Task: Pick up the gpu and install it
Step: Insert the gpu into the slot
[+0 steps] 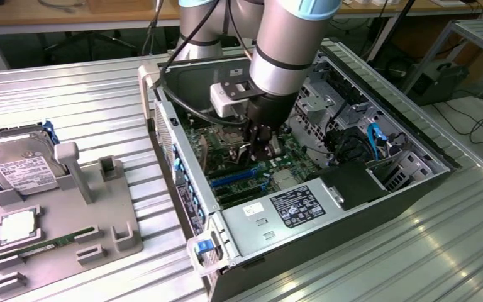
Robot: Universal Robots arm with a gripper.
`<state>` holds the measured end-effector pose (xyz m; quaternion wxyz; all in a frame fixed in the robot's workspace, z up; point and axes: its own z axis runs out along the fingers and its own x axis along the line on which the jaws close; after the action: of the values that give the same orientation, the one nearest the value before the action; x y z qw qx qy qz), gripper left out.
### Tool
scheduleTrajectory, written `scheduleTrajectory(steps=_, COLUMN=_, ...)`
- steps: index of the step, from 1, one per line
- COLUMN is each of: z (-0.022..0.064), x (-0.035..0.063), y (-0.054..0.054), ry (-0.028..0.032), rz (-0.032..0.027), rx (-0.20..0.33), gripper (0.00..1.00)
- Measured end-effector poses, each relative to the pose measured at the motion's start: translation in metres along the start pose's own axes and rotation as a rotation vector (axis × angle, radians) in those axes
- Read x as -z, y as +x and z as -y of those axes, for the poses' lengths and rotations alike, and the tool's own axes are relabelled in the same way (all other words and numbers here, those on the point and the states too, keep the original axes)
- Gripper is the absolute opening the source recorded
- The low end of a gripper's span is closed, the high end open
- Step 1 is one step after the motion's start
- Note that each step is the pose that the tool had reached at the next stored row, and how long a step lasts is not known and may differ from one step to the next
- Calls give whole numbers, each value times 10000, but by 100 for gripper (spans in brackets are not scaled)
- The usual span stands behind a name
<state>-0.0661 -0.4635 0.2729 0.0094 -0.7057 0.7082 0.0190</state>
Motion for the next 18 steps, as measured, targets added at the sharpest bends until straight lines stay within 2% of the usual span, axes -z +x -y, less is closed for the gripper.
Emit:
scheduleTrajectory(steps=7, z=-50, x=-46, y=5, ry=0, rz=-1, rx=0, gripper=28)
scheduleTrajectory(steps=18, z=-111, x=-173, y=16, ry=0, rz=-1, rx=0, gripper=28)
